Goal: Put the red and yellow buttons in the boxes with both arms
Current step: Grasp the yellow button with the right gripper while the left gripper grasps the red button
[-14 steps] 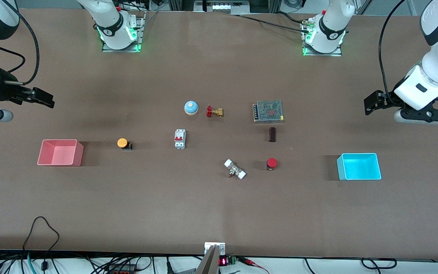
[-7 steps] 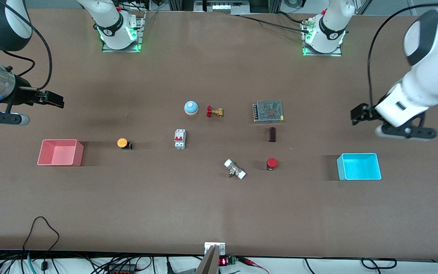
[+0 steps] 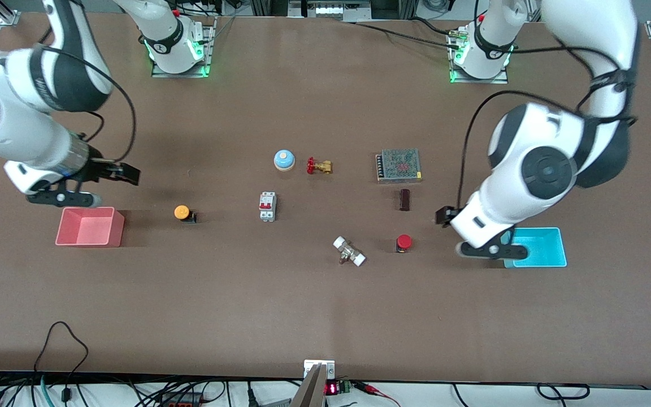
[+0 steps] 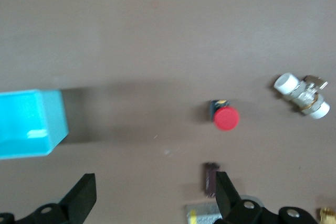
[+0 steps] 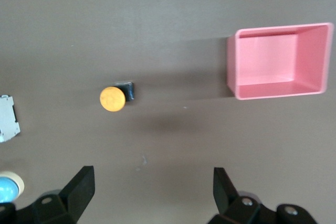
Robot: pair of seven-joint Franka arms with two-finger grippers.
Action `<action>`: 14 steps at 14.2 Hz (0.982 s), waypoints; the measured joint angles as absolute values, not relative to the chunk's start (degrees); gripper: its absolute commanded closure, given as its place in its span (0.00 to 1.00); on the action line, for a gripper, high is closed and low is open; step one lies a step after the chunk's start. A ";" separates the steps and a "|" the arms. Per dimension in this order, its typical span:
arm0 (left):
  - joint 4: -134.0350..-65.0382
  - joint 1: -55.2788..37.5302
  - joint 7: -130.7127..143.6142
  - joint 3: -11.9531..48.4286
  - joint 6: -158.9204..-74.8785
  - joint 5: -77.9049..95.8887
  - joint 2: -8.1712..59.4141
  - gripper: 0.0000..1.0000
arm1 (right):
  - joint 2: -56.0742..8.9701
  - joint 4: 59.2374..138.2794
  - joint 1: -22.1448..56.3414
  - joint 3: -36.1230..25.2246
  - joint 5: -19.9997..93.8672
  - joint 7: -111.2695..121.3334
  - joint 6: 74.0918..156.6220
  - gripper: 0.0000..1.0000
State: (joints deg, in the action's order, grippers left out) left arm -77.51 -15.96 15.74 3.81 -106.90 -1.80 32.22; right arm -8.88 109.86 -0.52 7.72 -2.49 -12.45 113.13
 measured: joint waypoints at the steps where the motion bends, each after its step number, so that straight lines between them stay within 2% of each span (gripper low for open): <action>1: -76.98 -16.97 15.74 3.80 -109.38 -1.86 34.55 0.00 | -9.47 111.39 -0.12 8.14 -2.49 -13.84 115.72 0.00; 5: -76.95 -19.99 17.36 3.84 -121.20 -1.88 42.26 0.00 | -13.67 113.55 1.05 8.29 -3.35 -16.25 124.97 0.00; 10: -77.45 -21.40 22.39 3.70 -123.98 -1.96 46.13 0.00 | -19.77 113.51 2.12 8.29 -5.42 -16.92 131.08 0.00; 13: -80.23 -21.87 23.29 3.69 -127.56 -1.99 47.08 0.00 | -21.89 113.50 3.20 8.30 -5.61 -17.85 133.27 0.00; 14: -81.51 -21.88 23.29 3.66 -129.38 -1.99 47.29 0.05 | -22.53 113.49 3.54 8.30 -6.09 -18.02 133.70 0.00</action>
